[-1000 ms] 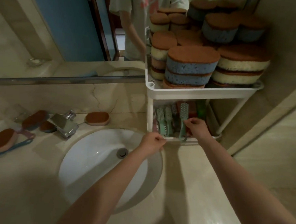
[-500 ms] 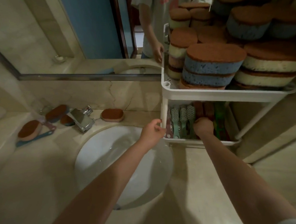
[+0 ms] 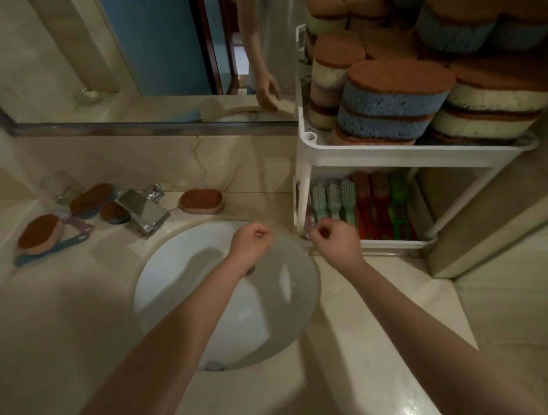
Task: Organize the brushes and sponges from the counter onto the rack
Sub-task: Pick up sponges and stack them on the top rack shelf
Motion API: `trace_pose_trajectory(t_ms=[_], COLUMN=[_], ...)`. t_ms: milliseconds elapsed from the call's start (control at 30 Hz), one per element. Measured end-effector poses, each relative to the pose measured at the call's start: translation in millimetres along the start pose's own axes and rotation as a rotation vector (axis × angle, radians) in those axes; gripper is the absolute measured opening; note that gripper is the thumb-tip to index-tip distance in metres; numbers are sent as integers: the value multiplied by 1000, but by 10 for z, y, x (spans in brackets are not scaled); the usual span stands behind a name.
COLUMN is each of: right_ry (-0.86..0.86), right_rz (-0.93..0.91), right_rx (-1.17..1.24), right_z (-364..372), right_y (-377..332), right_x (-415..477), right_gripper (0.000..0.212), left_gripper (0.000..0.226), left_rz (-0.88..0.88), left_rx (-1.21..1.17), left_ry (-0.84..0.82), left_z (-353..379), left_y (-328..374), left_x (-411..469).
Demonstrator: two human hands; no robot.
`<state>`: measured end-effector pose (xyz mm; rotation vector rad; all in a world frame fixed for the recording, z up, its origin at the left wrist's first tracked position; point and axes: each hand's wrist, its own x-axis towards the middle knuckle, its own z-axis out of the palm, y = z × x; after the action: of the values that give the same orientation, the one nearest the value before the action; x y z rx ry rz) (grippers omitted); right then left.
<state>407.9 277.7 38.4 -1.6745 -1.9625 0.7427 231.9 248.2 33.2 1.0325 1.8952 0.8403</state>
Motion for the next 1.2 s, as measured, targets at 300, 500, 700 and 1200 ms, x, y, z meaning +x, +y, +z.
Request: trace_pose_trajectory(t_ms=[300,500,700,1200], right_ry=[-279,-272,-275,-299], right_rz=[-187,-125,-92,-35], right_rx=[22,-40,-203,-323], right_z=[896,1585,2079,2573], right_y=[-1093,-1674,-1845,-1703], right_x=[228,753,1290,1723], right_gripper=[23,42,51,67], left_gripper=[24,13,27,64], left_rz=[-51,-79,-111,91], left_rx=[-18,-16,187,800], left_ry=[217,355,301,-76], left_z=[-1318,-2311,-2995,-3230], left_y=[-814,-1232,-1513,-1592], left_x=[201,545,1244,2262])
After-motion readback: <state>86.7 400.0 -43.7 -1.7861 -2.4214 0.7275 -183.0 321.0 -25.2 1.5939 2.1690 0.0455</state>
